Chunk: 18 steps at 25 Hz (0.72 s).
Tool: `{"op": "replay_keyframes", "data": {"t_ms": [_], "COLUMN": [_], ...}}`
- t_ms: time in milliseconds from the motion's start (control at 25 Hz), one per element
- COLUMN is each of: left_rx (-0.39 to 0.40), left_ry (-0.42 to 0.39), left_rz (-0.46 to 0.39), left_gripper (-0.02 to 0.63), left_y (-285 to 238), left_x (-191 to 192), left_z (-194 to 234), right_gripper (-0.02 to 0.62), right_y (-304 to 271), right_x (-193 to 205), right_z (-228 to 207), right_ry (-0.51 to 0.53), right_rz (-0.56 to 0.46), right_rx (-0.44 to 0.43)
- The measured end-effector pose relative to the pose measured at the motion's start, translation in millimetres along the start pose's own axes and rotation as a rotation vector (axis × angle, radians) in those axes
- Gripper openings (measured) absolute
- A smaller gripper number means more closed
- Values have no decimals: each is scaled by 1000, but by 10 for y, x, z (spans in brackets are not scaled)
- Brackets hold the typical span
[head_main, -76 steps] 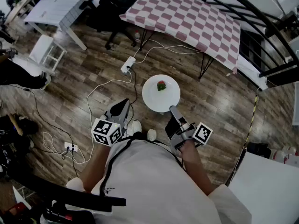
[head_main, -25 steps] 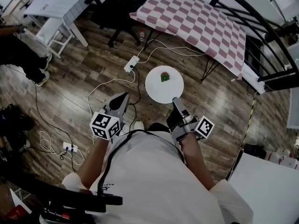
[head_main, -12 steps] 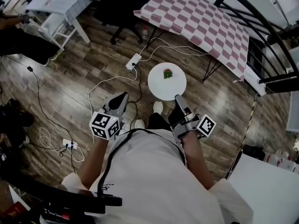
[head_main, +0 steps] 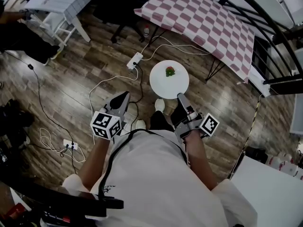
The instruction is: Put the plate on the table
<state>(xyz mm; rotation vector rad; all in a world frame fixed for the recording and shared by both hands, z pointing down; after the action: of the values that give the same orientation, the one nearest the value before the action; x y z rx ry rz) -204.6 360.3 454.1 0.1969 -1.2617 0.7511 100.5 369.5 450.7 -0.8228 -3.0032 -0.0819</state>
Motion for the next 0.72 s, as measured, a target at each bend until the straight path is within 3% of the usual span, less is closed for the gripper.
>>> {"op": "replay_keyframes", "data": {"t_ms": [720], "left_rx": [-32], "left_ry": [-5], "left_rz": [1], "left_gripper": [6], "left_y": [-947], "left_x": [-396], "left_z": [67], "right_gripper": [20], "right_y": [-707], "right_x": [-878], "right_z": [-33], "right_ry": [-3], "right_rz": [63], "right_rx": [-1]}}
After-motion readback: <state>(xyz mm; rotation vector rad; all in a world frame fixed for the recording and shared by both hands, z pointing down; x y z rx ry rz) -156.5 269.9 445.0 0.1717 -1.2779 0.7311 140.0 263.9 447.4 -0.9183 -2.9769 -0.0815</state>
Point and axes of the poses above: the fingertips, and each gripper's own axes: y backward along the fingers, z to its left, x out of its underside, the point moved 9 cm from there along y, backward along the fingers, and after that the axes turned 4 degrees about -z, right-handed, at the moved point
